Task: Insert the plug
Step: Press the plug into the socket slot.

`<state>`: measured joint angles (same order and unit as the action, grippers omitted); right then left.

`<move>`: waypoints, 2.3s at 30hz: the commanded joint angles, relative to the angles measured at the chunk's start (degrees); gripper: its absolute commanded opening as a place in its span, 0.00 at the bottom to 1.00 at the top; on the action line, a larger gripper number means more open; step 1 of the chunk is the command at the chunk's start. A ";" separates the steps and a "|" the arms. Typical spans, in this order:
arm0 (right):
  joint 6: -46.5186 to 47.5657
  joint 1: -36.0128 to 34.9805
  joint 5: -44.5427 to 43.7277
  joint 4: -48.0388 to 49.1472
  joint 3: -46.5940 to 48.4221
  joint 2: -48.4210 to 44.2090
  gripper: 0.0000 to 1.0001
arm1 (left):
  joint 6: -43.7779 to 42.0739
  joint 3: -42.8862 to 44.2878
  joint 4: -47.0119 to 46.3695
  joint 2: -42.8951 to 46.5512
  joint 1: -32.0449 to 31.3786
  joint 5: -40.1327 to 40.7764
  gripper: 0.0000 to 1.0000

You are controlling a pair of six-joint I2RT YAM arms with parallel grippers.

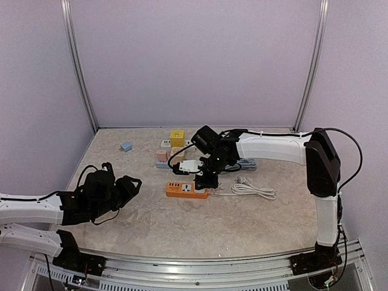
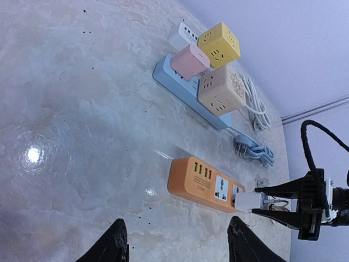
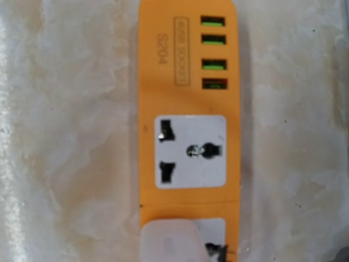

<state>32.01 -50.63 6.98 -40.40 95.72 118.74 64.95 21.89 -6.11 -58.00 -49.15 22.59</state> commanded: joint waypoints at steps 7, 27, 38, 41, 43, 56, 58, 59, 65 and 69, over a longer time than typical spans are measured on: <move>-0.27 -1.92 -6.01 -6.15 -0.52 8.00 0.03 | 3.27 -1.05 10.90 7.96 0.26 7.69 0.59; -3.48 0.84 -0.99 1.25 -10.91 9.24 0.01 | 1.72 0.66 12.96 10.80 0.64 8.79 0.59; -4.03 2.22 -0.12 0.73 -10.81 9.63 0.00 | 1.27 1.57 12.75 10.12 0.72 8.59 0.59; -4.06 2.12 -0.71 0.52 -9.89 8.69 0.03 | 1.15 1.84 13.11 9.88 0.81 8.86 0.59; -4.11 2.12 -1.24 -0.37 -8.95 8.04 0.05 | 1.17 1.84 13.15 9.77 0.85 8.96 0.59; -4.88 1.38 -2.40 -0.12 -6.66 4.69 0.39 | 2.46 1.01 12.78 8.69 0.81 8.77 0.59; -5.17 1.25 -2.28 0.35 -6.44 4.53 0.41 | 2.46 0.90 12.91 8.80 0.83 8.79 0.59; -5.26 1.29 -2.17 0.67 -6.42 4.33 0.41 | 2.54 0.77 12.96 8.85 0.81 8.79 0.59; -5.82 1.17 -1.51 1.33 -5.71 2.58 0.44 | 3.27 -0.29 13.23 10.06 0.83 8.95 0.59; -6.14 1.16 -1.44 2.03 -5.26 0.84 0.45 | 3.69 -0.66 13.36 10.60 0.72 8.96 0.59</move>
<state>26.92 -49.19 6.11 -35.55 90.94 120.42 67.92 22.13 5.82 -48.16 -48.66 30.50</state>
